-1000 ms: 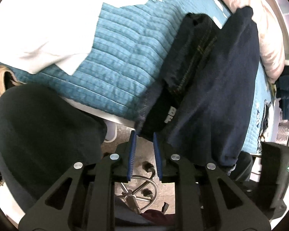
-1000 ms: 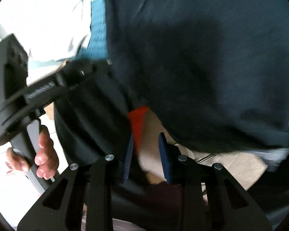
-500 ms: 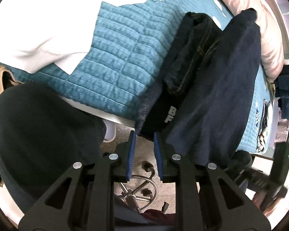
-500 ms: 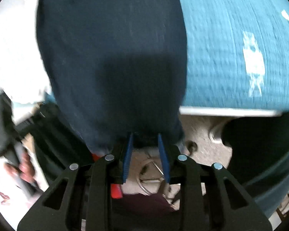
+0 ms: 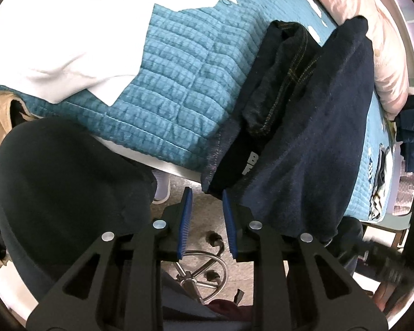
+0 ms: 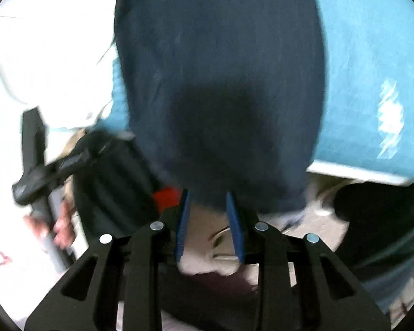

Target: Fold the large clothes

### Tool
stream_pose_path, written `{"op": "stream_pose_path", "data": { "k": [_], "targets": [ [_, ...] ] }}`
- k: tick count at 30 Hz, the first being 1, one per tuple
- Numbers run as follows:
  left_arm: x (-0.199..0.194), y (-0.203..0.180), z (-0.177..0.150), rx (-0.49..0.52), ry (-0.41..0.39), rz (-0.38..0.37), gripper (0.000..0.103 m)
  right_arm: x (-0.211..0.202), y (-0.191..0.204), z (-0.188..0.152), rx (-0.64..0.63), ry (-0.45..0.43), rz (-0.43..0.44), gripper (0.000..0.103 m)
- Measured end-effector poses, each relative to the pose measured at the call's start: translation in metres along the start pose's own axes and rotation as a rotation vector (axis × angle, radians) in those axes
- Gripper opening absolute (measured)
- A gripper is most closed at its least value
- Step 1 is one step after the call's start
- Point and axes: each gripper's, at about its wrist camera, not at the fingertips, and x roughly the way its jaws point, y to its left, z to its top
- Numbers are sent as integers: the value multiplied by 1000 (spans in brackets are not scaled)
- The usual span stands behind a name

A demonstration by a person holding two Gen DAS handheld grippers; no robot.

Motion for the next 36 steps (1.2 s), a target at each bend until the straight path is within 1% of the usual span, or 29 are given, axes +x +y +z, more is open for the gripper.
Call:
{"op": "stream_pose_path", "data": {
  "k": [3, 4, 5, 6, 7, 9, 11, 12, 13, 15, 16, 17, 18, 19, 21, 22, 23, 24, 25, 27, 28, 30, 31, 33, 34, 35, 36],
  "targets": [
    [-2, 6, 1, 0, -6, -7, 24, 3, -22, 0, 40, -4, -106, 26],
    [-2, 6, 0, -2, -7, -7, 25, 11, -41, -7, 79, 13, -139, 26],
    [-1, 6, 1, -2, -5, -6, 26, 18, -55, -14, 117, 32, -126, 28],
    [1, 6, 1, -2, 0, -5, 26, 22, -65, -17, 148, 38, -82, 28],
    [3, 5, 1, -2, 5, -4, 26, 30, -78, -24, 190, 21, -15, 28],
    [6, 3, 2, 1, 18, -3, 26, 39, -96, -33, 246, -4, 47, 29],
    [7, -2, 1, 17, 21, -4, 26, 37, -106, -42, 288, -16, 101, 29],
    [6, -4, 1, 22, 18, -7, 26, 37, -107, -46, 286, -10, 109, 29],
    [6, -6, 1, 24, 16, -13, 26, 44, -105, -54, 281, 44, 107, 29],
    [6, -9, 2, 28, 14, -15, 26, 50, -103, -68, 286, 103, 135, 28],
    [6, -10, 3, 31, 12, -13, 26, 54, -99, -74, 263, 147, 134, 26],
    [6, -10, 3, 31, 13, -12, 26, 55, -94, -76, 246, 156, 132, 25],
    [6, -10, 3, 30, 14, -10, 26, 54, -87, -76, 229, 146, 133, 25],
    [6, -10, 3, 31, 14, -7, 26, 44, -75, -74, 195, 115, 139, 25],
    [4, -7, 3, 28, 13, -1, 26, 20, -50, -62, 119, 43, 137, 25],
    [3, -6, 2, 24, 12, -1, 26, 3, -32, -50, 53, -8, 131, 25],
    [2, -5, 3, 17, 9, -1, 26, -7, -10, -37, 2, -50, 129, 25],
    [1, -4, 4, 12, 5, 0, 26, -12, 0, -29, -24, -76, 126, 25],
    [-1, -2, 5, 8, 0, -1, 26, -17, 17, -13, -76, -121, 104, 25],
    [-4, -1, 5, 5, -7, -2, 26, -16, 40, 19, -137, -182, 56, 18],
    [-5, -2, 4, 6, -9, 0, 26, -10, 53, 41, -148, -194, 44, 14],
    [-7, -3, 3, 14, -14, 7, 26, 7, 70, 75, -151, -172, 44, 11],
    [-7, -3, 4, 14, -14, 4, 26, 20, 79, 94, -145, -163, 19, 10],
    [-7, -5, 5, 20, -11, 2, 26, 53, 79, 125, -127, -123, -60, 9],
    [-7, -6, 5, 25, -10, 4, 27, 77, 76, 139, -110, -94, -107, 9],
    [-6, -8, 5, 33, -9, 6, 30, 97, 68, 147, -95, -72, -138, 9],
    [-5, -11, 5, 39, -7, 2, 30, 103, 65, 150, -85, -67, -137, 9]
  ]
}}
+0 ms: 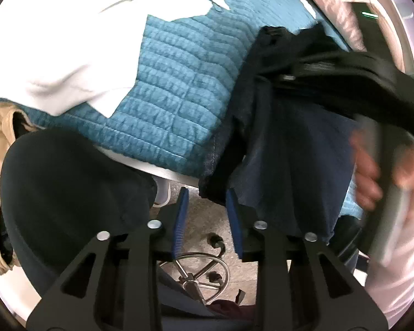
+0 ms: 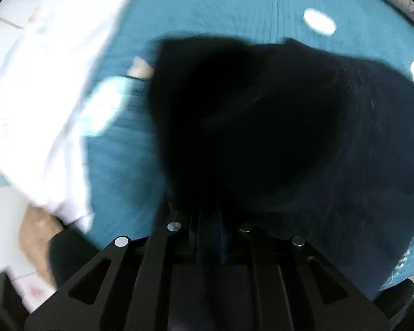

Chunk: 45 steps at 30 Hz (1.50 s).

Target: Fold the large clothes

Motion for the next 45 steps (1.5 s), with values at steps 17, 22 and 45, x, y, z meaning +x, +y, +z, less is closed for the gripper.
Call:
{"op": "stream_pose_path", "data": {
  "k": [17, 22, 45],
  "targets": [
    [-49, -56, 6, 119, -95, -88, 30, -77, -32, 50, 30, -49, 152, 9],
    [-21, -69, 14, 140, -43, -75, 30, -26, -24, 84, 56, 6, 70, 6],
    [66, -83, 21, 107, 113, 28, 34, -46, -141, -87, 250, -41, 158, 6]
  ]
}}
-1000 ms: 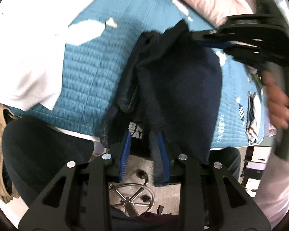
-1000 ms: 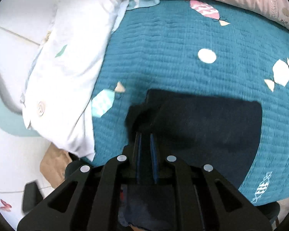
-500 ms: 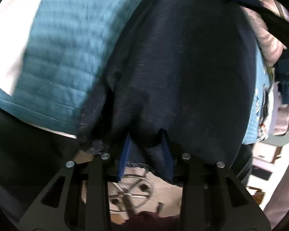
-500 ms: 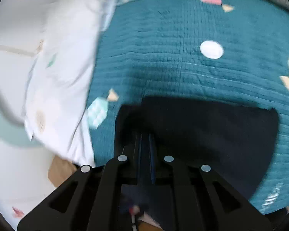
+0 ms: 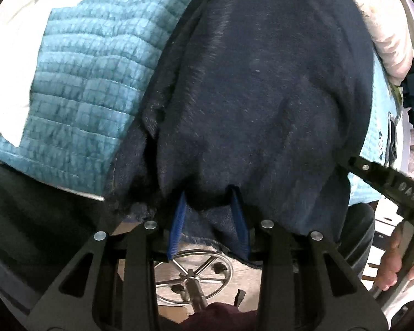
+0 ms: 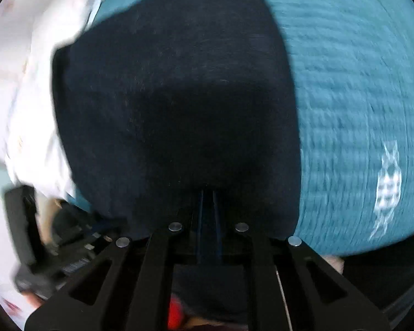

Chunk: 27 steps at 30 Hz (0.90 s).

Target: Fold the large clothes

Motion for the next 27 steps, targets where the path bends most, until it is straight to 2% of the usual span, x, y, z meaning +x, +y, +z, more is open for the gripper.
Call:
{"op": "stream_pose_path", "data": {
  "k": [1, 2, 3, 4, 5, 6, 8, 9, 12, 14, 18, 24, 27],
  "targets": [
    [-8, -6, -2, 14, -18, -21, 35, -14, 2, -5, -13, -2, 15, 12],
    [-17, -9, -3, 26, -33, -34, 35, -24, 7, -9, -50, -2, 20, 14],
    [-26, -12, -4, 35, -51, -40, 41, -36, 10, -13, -88, -14, 28, 19],
    [-39, -17, -4, 49, -90, -49, 47, -46, 11, -17, -106, -31, 35, 45],
    [-48, -19, -4, 60, -118, -56, 72, -58, 10, -20, -112, -58, 34, 79],
    [-59, -22, -2, 71, -154, -61, 93, -71, 7, -23, -100, -99, 25, 89],
    [-73, -25, 2, 81, -214, -67, 94, -89, 1, -27, -87, -158, 13, 91],
    [-76, -26, 8, 91, -225, -74, 94, -96, -2, -27, -85, -158, 9, 91],
    [-70, -19, 20, 70, -208, -110, 94, -99, -10, -29, -46, -168, 43, 92],
    [-66, -6, 32, 61, -191, -153, 93, -100, -16, -27, -27, -169, 37, 93],
    [-47, 7, 60, 57, -153, -238, 93, -81, -28, -14, 22, -146, 23, 93],
    [-13, 24, 89, -5, -107, -215, 93, -47, -32, 10, 53, -81, 37, 93],
    [4, 30, 97, -8, -78, -241, 94, -28, -34, 22, 65, -59, 29, 93]
  ]
}}
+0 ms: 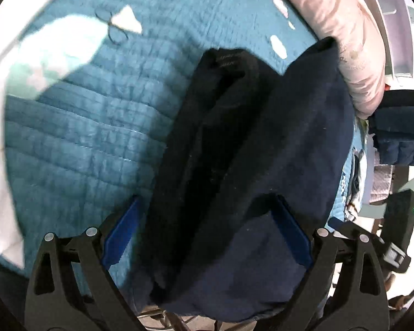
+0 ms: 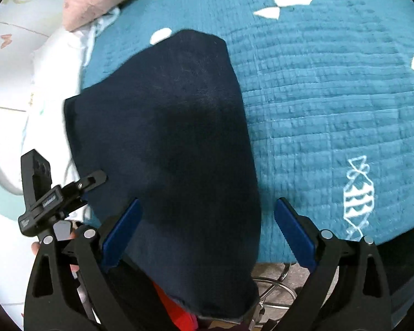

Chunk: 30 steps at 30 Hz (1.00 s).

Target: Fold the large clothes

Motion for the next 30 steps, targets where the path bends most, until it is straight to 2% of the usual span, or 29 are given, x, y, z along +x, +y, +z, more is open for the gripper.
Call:
{"op": "stream_pose_path", "data": {
  "k": [2, 5, 6, 9, 10, 12, 14, 17, 20, 24, 25, 27, 28, 30],
  "targets": [
    [4, 2, 4, 10, 5, -38, 98, 12, -2, 7, 8, 12, -1, 93],
    [3, 3, 5, 6, 18, -80, 98, 32, -11, 16, 46, 49, 37, 93],
    [3, 2, 3, 8, 23, -128, 98, 40, -17, 19, 81, 71, 77, 94],
    [-1, -2, -5, 31, 28, -150, 98, 48, -30, 20, 190, 87, 213, 96],
    [-2, -3, -6, 31, 36, -159, 97, 48, -30, 18, 180, 77, 213, 94],
    [-2, -1, -8, 7, 51, -212, 97, 42, -26, 15, 145, 70, 216, 80],
    [3, -1, -6, 10, 66, -191, 97, 33, -27, 13, 138, 65, 203, 56],
    [14, -10, -1, 25, 94, -127, 98, 19, -28, 11, 132, 46, 203, 43],
    [18, -21, 3, 28, 124, -67, 98, 10, -34, 14, 139, 36, 223, 39],
    [23, -27, -2, 54, 145, -78, 98, 8, -34, 18, 109, 39, 200, 40],
    [24, -27, -4, 57, 141, -80, 98, 11, -35, 21, 97, 51, 197, 43],
    [28, -24, -3, 49, 140, -88, 98, 23, -39, 20, 100, 62, 178, 59],
    [29, -23, -1, 44, 140, -91, 98, 27, -40, 18, 97, 63, 168, 73],
    [29, -22, 1, 41, 142, -89, 97, 36, -41, 13, 104, 42, 166, 79]
  ]
}}
